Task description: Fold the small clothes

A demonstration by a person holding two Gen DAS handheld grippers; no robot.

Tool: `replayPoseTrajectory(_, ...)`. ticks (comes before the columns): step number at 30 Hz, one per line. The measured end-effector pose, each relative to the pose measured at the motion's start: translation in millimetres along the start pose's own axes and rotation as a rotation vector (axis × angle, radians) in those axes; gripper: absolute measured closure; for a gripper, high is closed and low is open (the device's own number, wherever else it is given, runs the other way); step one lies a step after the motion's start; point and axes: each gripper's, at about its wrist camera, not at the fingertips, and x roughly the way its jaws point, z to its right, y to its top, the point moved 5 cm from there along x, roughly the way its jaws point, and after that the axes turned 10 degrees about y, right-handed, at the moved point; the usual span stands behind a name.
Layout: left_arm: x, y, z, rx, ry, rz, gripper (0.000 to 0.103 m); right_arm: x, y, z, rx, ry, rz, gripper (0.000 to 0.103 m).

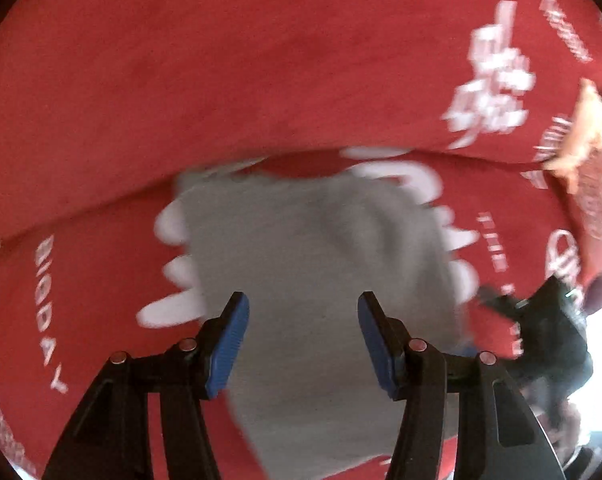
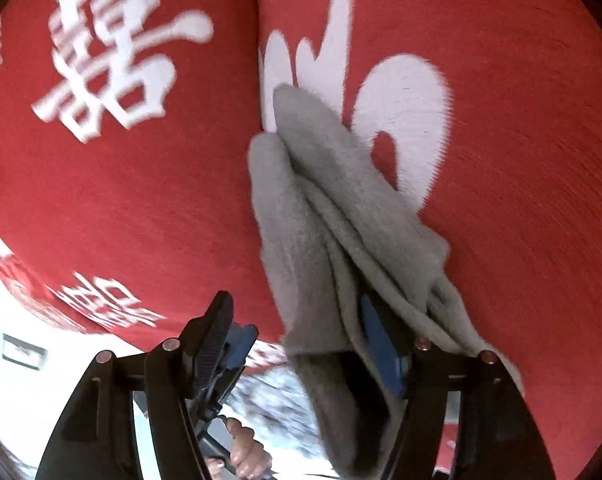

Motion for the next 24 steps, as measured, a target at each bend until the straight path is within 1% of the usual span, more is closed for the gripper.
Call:
replayPoseTrajectory(2, 8.7, -8.5, -17.1, -0.026, 0.024, -0.02, 0.045, 16.9, 3.8, -6.8, -0.053, -0.053, -0.055, 0.033)
replayPoseTrajectory(4, 15.5, -15.9, -29.8, -0.043, 0.043, -0.035, 0.045, 39.0, 7.1, -16.6, -0.132, -0.138, -0.118, 0.033)
replayPoseTrajectory(7, 27.7, -24.8, -36.5, -0.06, 0.037, -0.074, 0.045, 67.9, 6.1, -19.7, -0.206, -0.244, -0.19, 0.033)
replayPoseTrajectory(8, 31.3, -27.6, -38.5, -0.073, 0.028, -0.086, 0.045, 74.2, 5.5, -22.2, -0.236, -0.293, -0.21, 0.035)
replayPoseTrajectory(9, 34.1, -29.6, -41.1, -0.095, 0.015, -0.096, 0.045, 77.2, 5.5, -23.7, -0.261, -0.328, -0.219, 0.046)
replayPoseTrajectory(10, 34.8, -30.0, -42.8, -0.108, 0.004, -0.1, 0.045, 79.9, 4.4, -25.6, -0.288, -0.368, -0.226, 0.076)
replayPoseTrajectory(11, 33.9, -29.9, -43.9, -0.112, 0.002, -0.098, 0.045, 82.7, 2.6, -27.9, -0.349, -0.455, -0.23, 0.09)
replayPoseTrajectory(12, 32.2, -30.3, -43.2, -0.104, 0.002, -0.093, 0.045, 85.2, -0.2, -34.0, -0.392, -0.484, -0.223, 0.089)
replayPoseTrajectory(13, 30.3, -30.2, -42.3, -0.095, 0.008, -0.087, 0.045, 84.6, -3.8, -41.5, -0.436, -0.492, -0.215, 0.089)
replayPoseTrajectory(15, 24.6, -29.7, -37.5, -0.061, 0.019, -0.07, 0.045, 78.4, -13.3, -61.8, -0.534, -0.48, -0.189, 0.089)
replayPoseTrajectory(17, 21.9, -29.4, -33.6, -0.039, 0.025, -0.061, 0.045, 68.4, -16.1, -74.7, -0.58, -0.46, -0.154, 0.089)
replayPoseTrajectory(18, 22.0, -29.8, -31.1, -0.028, 0.021, -0.056, 0.045, 63.7, -16.9, -74.7, -0.578, -0.46, -0.148, 0.089)
replayPoseTrajectory(20, 26.0, -31.8, -26.5, -0.022, 0.013, -0.066, 0.045, 55.0, -7.7, -67.5, -0.552, -0.482, -0.13, 0.089)
replayPoseTrajectory(22, 28.9, -32.7, -22.2, -0.026, -0.001, -0.07, 0.045, 49.4, -0.4, -53.0, -0.532, -0.516, -0.109, 0.089)
replayPoseTrajectory(23, 30.7, -33.3, -19.7, -0.024, -0.004, -0.069, 0.045, 49.6, 0.8, -44.7, -0.527, -0.551, -0.096, 0.089)
replayPoseTrajectory(24, 33.4, -34.9, -16.9, -0.019, -0.003, -0.075, 0.042, 48.4, 3.7, -35.0, -0.507, -0.568, -0.091, 0.089)
